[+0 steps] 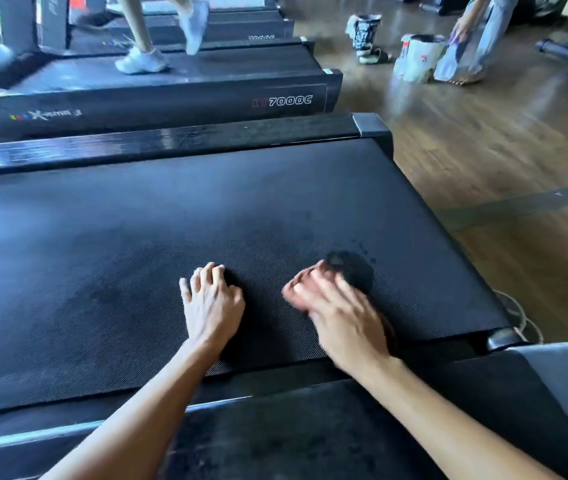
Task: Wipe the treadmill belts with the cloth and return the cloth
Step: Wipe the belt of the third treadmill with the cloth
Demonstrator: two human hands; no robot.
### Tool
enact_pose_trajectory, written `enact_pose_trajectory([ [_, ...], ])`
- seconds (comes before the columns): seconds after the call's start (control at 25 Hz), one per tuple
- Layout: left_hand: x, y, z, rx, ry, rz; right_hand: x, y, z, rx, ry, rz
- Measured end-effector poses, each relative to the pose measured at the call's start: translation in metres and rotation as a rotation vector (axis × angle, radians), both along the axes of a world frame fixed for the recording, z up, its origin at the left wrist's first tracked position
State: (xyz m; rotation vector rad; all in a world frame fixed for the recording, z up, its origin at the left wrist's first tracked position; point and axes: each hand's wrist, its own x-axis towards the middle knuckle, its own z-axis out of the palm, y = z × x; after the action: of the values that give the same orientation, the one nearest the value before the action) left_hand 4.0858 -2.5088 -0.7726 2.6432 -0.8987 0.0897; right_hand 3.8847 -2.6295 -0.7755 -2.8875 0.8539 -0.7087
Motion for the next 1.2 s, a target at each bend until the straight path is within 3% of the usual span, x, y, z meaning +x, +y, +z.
enact_pose_trajectory([
  [0.08,0.001,-0.014,0.004,-0.013,-0.016,-0.033,-0.007,-0.001,-0.005,-0.035,0.079,0.168],
  [0.2,0.003,-0.029,0.002,-0.022,0.02,-0.105,-0.003,-0.011,0.005,0.105,-0.031,-0.088],
  [0.36,0.011,-0.046,-0.002,0.021,0.052,-0.142,-0.004,-0.006,-0.004,-0.051,0.032,0.164],
  [0.48,0.015,-0.048,-0.005,0.082,0.028,-0.165,0.01,-0.025,0.006,0.082,-0.05,-0.14],
  [0.64,0.038,-0.067,0.0,0.109,-0.046,-0.242,0.023,-0.028,-0.008,-0.038,0.055,0.145],
  [0.76,0.063,-0.096,0.002,0.129,-0.037,-0.245,0.041,-0.048,0.001,0.067,-0.014,-0.136],
  [0.92,0.099,-0.134,0.001,0.167,-0.002,-0.241,0.044,-0.039,-0.007,-0.017,0.026,0.133],
  [1.04,0.116,-0.151,-0.003,0.216,0.009,-0.262,0.063,-0.063,0.005,0.08,-0.016,-0.167],
  [1.2,0.119,-0.147,-0.012,0.152,-0.021,-0.281,0.063,-0.049,-0.005,-0.001,0.066,0.12],
])
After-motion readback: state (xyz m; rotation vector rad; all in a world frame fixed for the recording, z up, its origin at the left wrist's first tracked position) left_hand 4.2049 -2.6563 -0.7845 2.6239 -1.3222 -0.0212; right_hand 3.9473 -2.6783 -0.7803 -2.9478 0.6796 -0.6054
